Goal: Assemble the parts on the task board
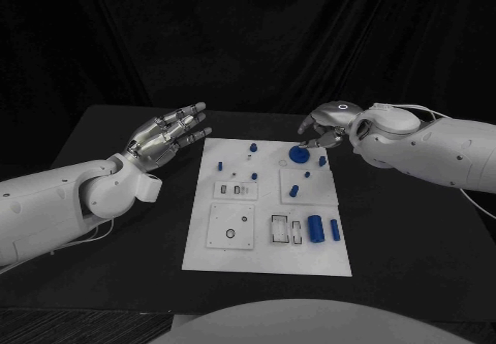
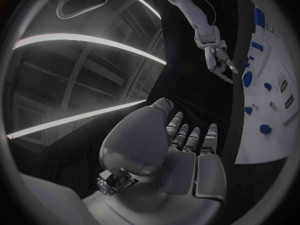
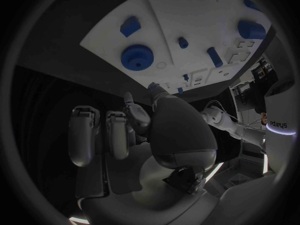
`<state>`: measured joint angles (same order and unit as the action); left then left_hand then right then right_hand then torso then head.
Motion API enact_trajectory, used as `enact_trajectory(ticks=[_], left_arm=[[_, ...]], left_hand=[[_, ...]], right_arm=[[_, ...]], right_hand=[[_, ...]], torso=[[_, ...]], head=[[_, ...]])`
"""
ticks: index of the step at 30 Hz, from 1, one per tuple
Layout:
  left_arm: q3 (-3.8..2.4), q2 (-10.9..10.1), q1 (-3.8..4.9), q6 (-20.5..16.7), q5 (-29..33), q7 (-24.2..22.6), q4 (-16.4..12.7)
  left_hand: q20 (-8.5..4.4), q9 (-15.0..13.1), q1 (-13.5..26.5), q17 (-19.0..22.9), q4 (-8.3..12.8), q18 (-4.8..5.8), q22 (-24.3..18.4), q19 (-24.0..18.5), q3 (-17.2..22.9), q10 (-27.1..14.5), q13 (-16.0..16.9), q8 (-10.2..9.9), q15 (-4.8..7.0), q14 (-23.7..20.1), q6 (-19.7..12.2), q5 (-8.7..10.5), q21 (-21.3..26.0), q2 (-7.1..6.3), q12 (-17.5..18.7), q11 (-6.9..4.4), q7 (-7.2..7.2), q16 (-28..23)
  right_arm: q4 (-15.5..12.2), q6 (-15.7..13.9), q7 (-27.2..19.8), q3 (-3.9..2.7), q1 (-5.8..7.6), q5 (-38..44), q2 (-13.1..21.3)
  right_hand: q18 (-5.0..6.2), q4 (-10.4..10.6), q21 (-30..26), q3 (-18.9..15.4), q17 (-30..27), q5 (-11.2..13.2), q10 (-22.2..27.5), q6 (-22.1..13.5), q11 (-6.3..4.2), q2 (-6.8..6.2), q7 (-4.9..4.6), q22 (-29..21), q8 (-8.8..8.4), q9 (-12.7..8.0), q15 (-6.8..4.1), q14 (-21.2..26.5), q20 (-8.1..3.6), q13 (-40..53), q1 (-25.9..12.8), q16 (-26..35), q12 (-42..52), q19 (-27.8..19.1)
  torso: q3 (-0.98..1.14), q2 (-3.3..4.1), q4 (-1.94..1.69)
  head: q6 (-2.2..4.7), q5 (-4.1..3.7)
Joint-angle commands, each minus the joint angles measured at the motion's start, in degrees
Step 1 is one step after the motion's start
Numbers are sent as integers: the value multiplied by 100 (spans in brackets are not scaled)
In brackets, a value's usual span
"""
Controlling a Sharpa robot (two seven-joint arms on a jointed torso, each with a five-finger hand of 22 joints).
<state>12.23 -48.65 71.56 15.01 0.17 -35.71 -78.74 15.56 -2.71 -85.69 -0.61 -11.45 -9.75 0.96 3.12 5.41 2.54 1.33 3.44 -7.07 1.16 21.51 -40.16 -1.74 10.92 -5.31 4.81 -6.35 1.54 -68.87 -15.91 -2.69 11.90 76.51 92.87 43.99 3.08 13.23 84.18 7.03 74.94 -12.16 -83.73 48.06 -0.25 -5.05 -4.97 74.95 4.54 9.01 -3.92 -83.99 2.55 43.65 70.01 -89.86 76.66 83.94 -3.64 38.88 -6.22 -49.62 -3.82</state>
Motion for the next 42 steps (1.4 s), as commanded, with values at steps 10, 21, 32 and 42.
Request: enact_trajectory(ticks=[10, 21, 32, 42], left_arm=[[-5, -7, -15, 127, 9, -80, -4], [-5, 2, -17, 138, 9, -62, -1], [-5, -3, -17, 136, 9, -38, 10], [-5, 9, -19, 155, 9, -14, 22]], left_hand=[[27, -4, -19, -9, 8, -64, 5, -7, 42, -15, 4, 27, -43, 9, 41, -26, 19, 21, -23, 28, -3, 20], [29, -3, -23, -8, 12, -63, 4, -9, 59, -19, 2, 26, -47, 8, 34, -24, 20, 30, -21, 29, -4, 19], [29, -1, -25, -7, 15, -63, 4, -9, 71, -20, 2, 25, -49, 7, 26, -22, 20, 34, -21, 31, -6, 18], [29, -1, -25, -7, 15, -63, 4, -9, 71, -20, 2, 25, -49, 7, 26, -22, 20, 34, -21, 31, -6, 18]], right_arm=[[211, 432, 386, -1, -160, -196, -45], [361, 446, 334, -1, -240, -197, -203], [323, 158, 179, -1, -255, -198, -218], [326, 202, 177, -1, -281, -198, -229]], right_hand=[[-109, 59, 59, 0, 1506, -39, -627, -47, 10, -2, 21, 954, -35, -10, 40, -601, 28, 4635, -10, -14, 1334, 172], [-102, 32, 41, 16, 1506, 27, -627, -107, 11, 13, 16, 942, -56, -22, 38, -601, 28, 4635, 61, -14, 1334, 153], [-96, -103, 26, 49, 1506, 46, -627, -142, -6, 4, 35, 939, -37, -12, 26, -601, 19, 4635, 268, -14, 1334, 138], [-94, -247, 13, 92, 1506, -195, -627, -35, -13, 49, 42, 945, 43, 72, 14, -601, 8, 4635, 455, -14, 1334, 129]], torso=[[-1, -18, 15], [-5, -18, 8], [-8, -13, 4], [-7, -17, 13]], head=[[-38, 15], [-38, 25], [-38, 9], [-38, 17]])
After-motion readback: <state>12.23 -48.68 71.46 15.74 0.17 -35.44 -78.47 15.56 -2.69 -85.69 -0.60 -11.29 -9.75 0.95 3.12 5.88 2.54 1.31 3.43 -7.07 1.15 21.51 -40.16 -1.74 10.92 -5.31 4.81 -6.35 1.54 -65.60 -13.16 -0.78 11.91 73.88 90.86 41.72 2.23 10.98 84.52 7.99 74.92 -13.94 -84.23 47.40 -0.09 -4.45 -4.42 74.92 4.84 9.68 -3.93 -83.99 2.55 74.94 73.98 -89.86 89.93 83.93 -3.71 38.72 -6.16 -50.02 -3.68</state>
